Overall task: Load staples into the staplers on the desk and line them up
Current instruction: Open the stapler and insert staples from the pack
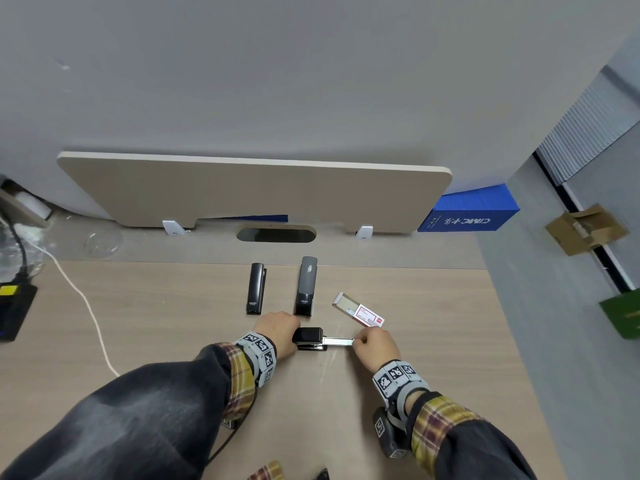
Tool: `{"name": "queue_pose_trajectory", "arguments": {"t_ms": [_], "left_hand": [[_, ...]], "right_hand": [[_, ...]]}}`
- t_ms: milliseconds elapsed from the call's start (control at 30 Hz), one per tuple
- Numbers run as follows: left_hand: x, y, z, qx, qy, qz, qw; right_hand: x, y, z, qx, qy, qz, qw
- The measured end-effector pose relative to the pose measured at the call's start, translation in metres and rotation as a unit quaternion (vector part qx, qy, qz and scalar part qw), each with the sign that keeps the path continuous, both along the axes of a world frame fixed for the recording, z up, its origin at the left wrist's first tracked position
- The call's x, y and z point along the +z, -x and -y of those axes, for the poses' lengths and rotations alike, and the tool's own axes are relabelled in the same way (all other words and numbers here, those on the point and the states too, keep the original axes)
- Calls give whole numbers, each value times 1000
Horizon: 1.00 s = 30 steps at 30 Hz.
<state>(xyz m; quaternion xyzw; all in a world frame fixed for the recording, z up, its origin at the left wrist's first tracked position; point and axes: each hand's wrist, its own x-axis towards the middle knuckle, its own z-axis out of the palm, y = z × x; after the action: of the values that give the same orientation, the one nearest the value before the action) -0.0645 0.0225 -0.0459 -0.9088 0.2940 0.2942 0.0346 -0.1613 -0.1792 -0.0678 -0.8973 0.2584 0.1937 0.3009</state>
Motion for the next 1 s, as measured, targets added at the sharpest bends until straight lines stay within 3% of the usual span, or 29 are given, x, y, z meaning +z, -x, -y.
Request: {"name": "queue_pose_trajectory", "arguments": {"t_ms": [333, 500, 733, 900, 1000], "left_hand": [[-4, -3, -2, -10, -6, -12, 1000], [-9, -4, -3, -19, -3, -3, 1000], [-12, -5, -7, 10, 22, 11, 1000], [-11, -5, -10, 10, 24, 11, 1000], [-11, -4, -13, 11, 22, 19, 1000]], "right_hand": [[-14, -15, -47, 15, -86, 4, 996], [-23, -17, -52, -34, -131, 14, 991], [-29, -28, -60, -127, -187, 27, 974], [-25, -23, -57, -159, -265, 24, 951], [-15, -17, -50, -135, -319, -8, 938]]}}
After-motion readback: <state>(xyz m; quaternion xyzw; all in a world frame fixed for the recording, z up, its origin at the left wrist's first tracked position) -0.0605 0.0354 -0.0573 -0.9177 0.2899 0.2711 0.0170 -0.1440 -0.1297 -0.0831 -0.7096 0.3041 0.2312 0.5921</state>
